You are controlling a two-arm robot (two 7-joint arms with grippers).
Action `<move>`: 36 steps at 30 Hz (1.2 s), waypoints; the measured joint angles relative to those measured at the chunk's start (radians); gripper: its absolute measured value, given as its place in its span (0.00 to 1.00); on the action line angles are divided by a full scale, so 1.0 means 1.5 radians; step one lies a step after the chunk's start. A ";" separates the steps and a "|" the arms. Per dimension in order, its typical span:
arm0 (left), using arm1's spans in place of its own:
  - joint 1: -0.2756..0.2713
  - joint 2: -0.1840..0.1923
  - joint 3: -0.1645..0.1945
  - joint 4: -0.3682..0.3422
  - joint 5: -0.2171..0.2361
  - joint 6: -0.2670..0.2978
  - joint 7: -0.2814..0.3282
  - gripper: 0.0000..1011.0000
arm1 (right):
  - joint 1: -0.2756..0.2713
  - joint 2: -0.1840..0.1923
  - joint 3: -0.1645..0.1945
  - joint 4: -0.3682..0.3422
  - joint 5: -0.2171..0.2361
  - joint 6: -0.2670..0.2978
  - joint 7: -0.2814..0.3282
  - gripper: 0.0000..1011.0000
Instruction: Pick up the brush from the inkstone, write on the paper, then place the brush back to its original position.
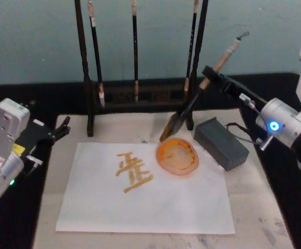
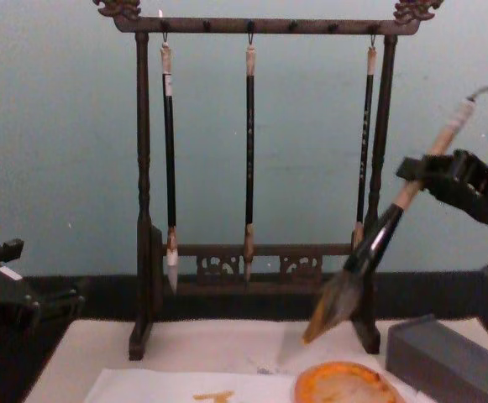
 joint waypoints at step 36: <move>0.000 0.000 0.000 0.000 0.000 0.000 0.000 1.00 | 0.136 -0.024 -0.188 0.039 -0.130 0.001 0.160 0.17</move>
